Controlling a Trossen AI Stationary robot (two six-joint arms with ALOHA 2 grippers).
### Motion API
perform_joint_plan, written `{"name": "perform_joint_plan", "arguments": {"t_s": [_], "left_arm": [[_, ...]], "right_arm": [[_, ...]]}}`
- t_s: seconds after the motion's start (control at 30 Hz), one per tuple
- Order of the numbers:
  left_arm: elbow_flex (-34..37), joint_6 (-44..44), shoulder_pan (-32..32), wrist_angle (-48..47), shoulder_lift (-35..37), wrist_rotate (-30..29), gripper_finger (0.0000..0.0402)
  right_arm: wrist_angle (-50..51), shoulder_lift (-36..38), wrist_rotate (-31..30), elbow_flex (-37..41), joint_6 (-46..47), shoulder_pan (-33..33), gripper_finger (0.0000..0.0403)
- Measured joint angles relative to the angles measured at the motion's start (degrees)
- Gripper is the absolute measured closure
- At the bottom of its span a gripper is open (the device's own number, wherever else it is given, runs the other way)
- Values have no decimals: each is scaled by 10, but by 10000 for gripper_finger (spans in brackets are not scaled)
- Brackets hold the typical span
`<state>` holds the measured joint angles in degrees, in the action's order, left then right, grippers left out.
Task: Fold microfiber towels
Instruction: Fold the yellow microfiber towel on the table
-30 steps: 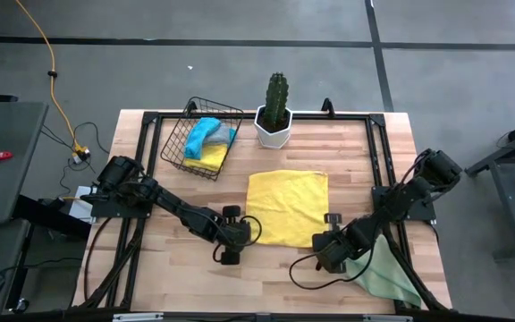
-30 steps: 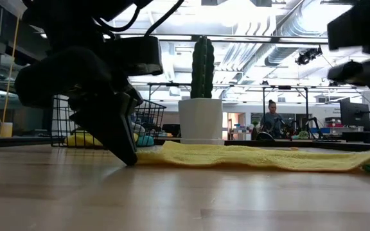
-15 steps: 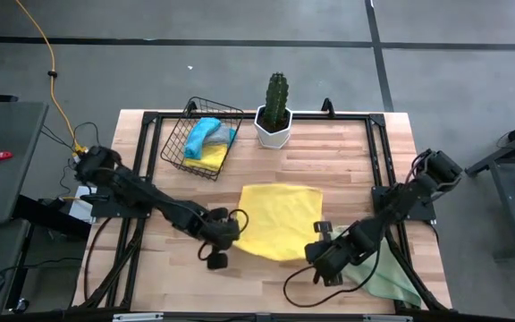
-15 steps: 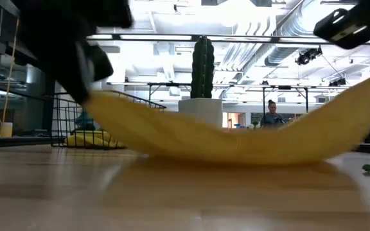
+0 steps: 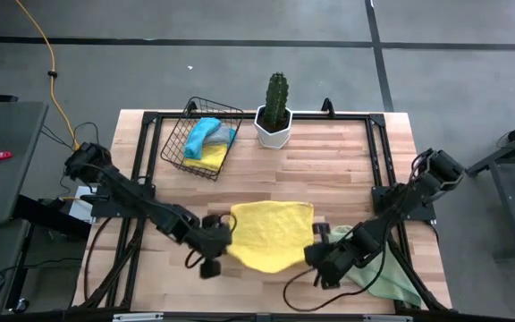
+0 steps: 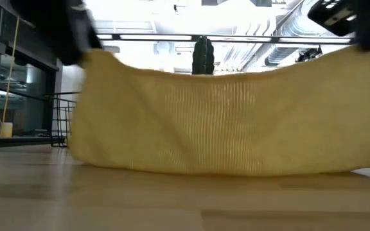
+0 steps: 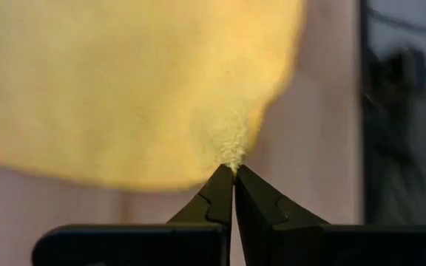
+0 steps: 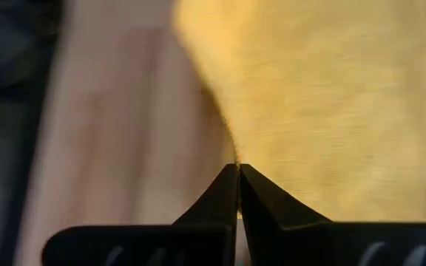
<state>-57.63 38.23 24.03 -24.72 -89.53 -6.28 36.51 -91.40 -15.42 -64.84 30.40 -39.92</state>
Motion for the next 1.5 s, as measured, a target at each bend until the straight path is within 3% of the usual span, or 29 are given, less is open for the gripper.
{"name": "perform_joint_plan", "arguments": {"t_s": [0.13, 0.5, 0.87, 1.27, 1.4, 1.5], "left_arm": [[0, -39, -38, -11, 7, -70, 401], [-1, -85, -148, -109, 4, -150, 401], [54, -39, -161, -88, 4, -129, 401], [55, -81, -157, -71, 4, -122, 380], [55, -85, -162, -73, 4, -129, 354], [55, -92, -166, -81, 5, -131, 325]], "right_arm": [[39, 9, -77, 0, 14, 14, 403], [159, 11, -201, 0, 113, 71, 403], [190, 11, -185, 0, 172, 105, 403], [190, 11, -182, 0, 183, 113, 402], [189, 11, -186, 0, 171, 119, 378], [190, 11, -188, 1, 169, 127, 336]]}}
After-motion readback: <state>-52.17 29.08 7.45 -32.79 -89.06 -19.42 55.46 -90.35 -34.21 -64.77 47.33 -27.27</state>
